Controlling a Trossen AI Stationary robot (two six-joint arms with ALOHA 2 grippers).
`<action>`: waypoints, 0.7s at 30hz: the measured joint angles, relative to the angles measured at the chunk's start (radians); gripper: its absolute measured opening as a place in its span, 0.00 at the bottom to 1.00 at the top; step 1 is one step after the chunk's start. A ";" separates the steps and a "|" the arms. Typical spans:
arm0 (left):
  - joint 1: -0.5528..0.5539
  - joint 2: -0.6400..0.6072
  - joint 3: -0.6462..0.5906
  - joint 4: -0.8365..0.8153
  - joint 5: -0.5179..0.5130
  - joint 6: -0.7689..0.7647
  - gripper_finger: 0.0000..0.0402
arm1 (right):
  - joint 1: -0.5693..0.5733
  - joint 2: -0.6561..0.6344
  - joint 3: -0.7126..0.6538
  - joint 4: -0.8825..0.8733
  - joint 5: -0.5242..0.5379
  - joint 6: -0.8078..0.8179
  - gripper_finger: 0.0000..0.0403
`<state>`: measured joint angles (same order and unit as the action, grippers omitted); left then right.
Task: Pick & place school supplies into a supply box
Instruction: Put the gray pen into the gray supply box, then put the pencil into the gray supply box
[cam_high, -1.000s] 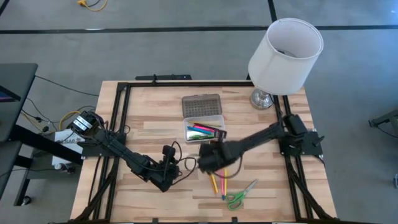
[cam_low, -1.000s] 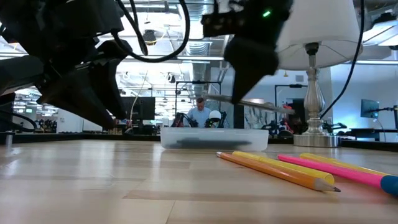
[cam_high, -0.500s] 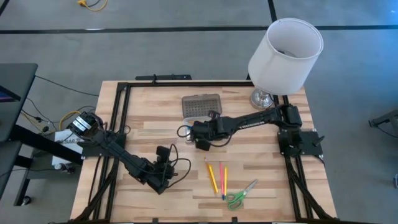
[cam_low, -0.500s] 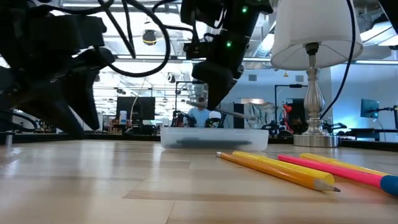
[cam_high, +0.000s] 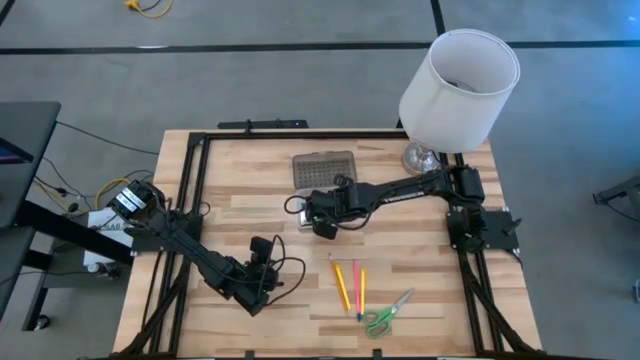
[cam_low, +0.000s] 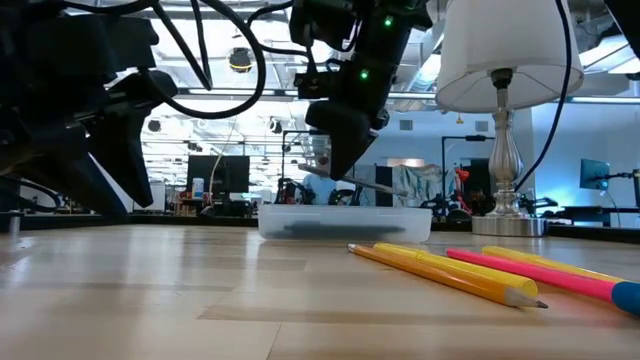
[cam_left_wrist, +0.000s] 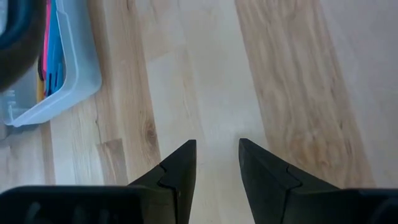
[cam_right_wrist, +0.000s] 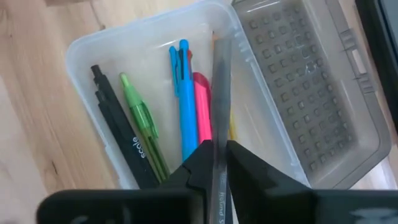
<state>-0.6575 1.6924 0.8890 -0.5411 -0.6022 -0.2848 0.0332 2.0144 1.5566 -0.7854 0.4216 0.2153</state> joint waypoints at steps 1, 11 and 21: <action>0.000 0.000 0.000 0.000 0.000 0.000 0.29 | -0.002 0.000 0.000 0.002 0.001 0.005 0.12; 0.000 0.000 0.000 0.000 0.000 0.000 0.29 | -0.004 0.000 0.000 0.009 0.002 0.020 0.26; 0.001 0.000 0.000 0.078 -0.061 0.076 0.29 | 0.131 -0.057 0.000 -0.044 0.029 -0.005 0.28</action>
<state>-0.6563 1.6924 0.8890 -0.4631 -0.6632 -0.2086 0.1647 1.9572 1.5569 -0.8293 0.4509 0.2108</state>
